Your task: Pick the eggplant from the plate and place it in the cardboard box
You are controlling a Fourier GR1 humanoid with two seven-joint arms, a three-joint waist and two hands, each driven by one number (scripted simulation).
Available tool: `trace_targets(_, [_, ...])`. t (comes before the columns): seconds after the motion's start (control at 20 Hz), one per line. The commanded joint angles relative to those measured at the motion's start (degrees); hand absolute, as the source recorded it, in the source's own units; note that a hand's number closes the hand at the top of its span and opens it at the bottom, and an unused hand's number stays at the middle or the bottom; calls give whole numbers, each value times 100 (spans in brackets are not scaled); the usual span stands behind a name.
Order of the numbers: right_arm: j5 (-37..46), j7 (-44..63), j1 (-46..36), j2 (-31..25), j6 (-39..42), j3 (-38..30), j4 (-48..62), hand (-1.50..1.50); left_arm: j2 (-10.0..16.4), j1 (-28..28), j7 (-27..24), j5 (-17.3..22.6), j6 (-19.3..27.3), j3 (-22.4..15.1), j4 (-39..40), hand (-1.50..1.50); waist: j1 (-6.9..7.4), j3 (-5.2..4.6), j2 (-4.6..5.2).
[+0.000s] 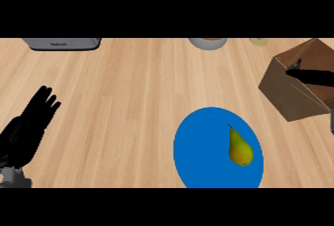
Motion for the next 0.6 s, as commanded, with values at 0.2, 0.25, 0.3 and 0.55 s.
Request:
trace_targets(0.2, [-1370, -109, 921, -311, 345, -1013, -1031, -150, -266, 88, 7, -228, 195, -209, -207, 0, -24, 0, -1])
trace_targets(0.25, [-1570, -245, 1099, -259, 392, -1074, -1239, -150, -12, -28, -168, -89, -102, 13, 211, 0, -32, -2, 4])
trace_targets(0.3, [-1664, -467, 1080, -377, 324, -1192, -876, -150, -214, -16, -313, -195, 44, -62, 281, 0, 8, -1, 15])
trace_targets(0.55, [-2379, -425, 1971, -754, 1245, -1560, -1657, -150, -248, 79, 194, -179, 165, -146, -297, 0, 9, 0, 5])
